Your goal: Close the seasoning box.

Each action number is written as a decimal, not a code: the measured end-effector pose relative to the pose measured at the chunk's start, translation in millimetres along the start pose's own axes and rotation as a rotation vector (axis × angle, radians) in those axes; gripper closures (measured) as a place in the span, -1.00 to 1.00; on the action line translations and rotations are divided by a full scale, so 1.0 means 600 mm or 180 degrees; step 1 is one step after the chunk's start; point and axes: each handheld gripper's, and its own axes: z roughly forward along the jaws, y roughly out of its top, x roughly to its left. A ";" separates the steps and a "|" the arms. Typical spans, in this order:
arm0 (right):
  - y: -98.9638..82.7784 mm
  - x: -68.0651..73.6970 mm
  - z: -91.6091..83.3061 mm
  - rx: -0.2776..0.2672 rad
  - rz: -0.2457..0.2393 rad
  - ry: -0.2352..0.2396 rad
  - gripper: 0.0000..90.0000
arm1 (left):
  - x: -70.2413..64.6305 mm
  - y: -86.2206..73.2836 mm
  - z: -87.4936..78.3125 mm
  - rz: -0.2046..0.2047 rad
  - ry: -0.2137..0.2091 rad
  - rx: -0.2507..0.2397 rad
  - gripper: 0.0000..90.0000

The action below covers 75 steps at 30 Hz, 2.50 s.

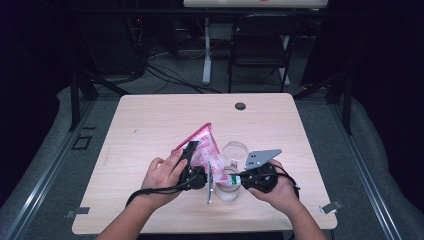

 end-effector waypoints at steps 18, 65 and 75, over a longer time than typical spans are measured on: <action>0.000 -0.002 -0.004 -0.0003 0.0004 -0.0013 1.00 | 0.003 0.004 -0.001 -0.0004 0.0063 -0.0056 0.36; -0.003 -0.005 -0.006 0.0001 0.0016 -0.0050 1.00 | 0.004 0.011 -0.003 -0.0001 0.0085 -0.0084 0.36; -0.003 -0.005 -0.006 -0.0010 0.0025 -0.0037 1.00 | 0.005 0.011 -0.003 0.0002 0.0075 -0.0084 0.36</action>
